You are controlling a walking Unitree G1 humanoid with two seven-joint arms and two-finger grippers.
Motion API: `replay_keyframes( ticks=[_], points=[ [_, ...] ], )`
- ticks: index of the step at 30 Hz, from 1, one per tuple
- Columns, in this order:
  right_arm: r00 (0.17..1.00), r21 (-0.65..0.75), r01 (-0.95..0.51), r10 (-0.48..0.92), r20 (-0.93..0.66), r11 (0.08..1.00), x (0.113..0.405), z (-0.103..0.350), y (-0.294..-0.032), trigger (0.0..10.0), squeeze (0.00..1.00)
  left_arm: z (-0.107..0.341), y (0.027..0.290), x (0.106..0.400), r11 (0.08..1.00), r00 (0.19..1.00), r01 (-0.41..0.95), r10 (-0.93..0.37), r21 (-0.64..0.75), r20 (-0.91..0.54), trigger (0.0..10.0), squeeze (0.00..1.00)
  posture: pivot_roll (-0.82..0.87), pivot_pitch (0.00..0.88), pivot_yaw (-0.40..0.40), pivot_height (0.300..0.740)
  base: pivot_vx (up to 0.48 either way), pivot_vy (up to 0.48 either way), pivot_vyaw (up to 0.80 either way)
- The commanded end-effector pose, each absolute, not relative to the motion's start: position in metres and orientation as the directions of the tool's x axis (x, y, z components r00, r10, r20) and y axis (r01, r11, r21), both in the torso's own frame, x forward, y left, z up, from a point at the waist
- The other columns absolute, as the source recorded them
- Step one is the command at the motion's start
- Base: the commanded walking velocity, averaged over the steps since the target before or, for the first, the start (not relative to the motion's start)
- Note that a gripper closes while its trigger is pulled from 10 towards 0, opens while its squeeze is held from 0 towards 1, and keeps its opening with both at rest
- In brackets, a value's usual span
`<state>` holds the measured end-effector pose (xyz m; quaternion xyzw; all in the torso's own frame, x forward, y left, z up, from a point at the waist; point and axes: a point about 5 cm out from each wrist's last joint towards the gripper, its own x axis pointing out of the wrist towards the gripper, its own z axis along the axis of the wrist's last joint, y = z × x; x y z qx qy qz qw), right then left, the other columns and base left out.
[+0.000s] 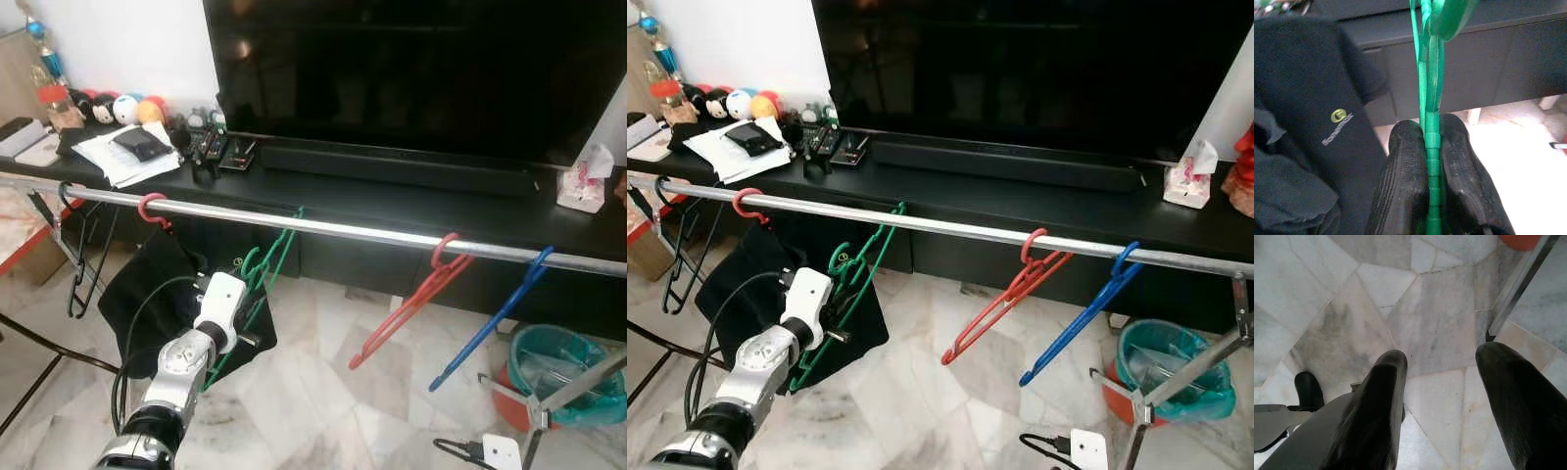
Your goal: Hang hanger
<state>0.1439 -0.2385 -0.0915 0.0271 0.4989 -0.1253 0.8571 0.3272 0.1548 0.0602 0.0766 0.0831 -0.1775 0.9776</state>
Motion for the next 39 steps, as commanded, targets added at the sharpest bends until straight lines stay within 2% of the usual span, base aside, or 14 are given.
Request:
replay_keyframes(
  ticks=[1, 6, 13, 24, 33, 39],
  points=[
    [0.466, -0.077, 0.246, -0.188, -0.864, 0.966, 0.142, -0.092, -0.238, 10.0, 0.0, 0.065, 0.156, 0.334, 0.942, 0.936, 0.321, -0.301, 0.098, -0.181, 10.0, 0.0, 0.01, 0.0, 0.025, 0.74, 0.0, 0.0, 0.0],
    [0.466, -0.078, 0.247, -0.189, -0.864, 0.966, 0.142, -0.092, -0.238, 10.0, 0.0, 0.075, 0.152, 0.346, 0.959, 0.951, 0.277, -0.265, 0.063, -0.159, 10.0, 0.0, 0.01, 0.0, 0.021, 0.74, 0.0, 0.0, 0.0],
    [0.467, -0.079, 0.246, -0.189, -0.864, 0.966, 0.142, -0.092, -0.238, 10.0, 0.0, 0.086, 0.14, 0.354, 0.943, 0.941, 0.324, -0.313, 0.07, -0.131, 10.0, 0.0, 0.0, 0.0, 0.021, 0.74, 0.0, 0.0, 0.0],
    [0.459, -0.081, 0.251, -0.193, -0.867, 0.964, 0.142, -0.093, -0.238, 10.0, 0.0, 0.078, 0.144, 0.347, 0.937, 0.935, 0.341, -0.329, 0.074, -0.135, 10.0, 0.0, 0.01, 0.0, 0.026, 0.74, 0.0, 0.0, 0.0],
    [0.446, -0.086, 0.233, -0.185, -0.876, 0.969, 0.141, -0.093, -0.239, 10.0, 0.0, 0.067, 0.163, 0.327, 0.947, 0.949, 0.31, -0.302, 0.083, -0.094, 10.0, 0.0, 0.02, 0.0, 0.02, 0.74, 0.0, 0.0, -0.68],
    [0.445, -0.085, 0.234, -0.185, -0.876, 0.969, 0.141, -0.093, -0.239, 10.0, 0.0, 0.067, 0.163, 0.322, 0.948, 0.951, 0.306, -0.301, 0.082, -0.071, 10.0, 0.0, 0.02, 0.0, 0.018, 0.74, 0.0, 0.0, -0.69]
  ],
)
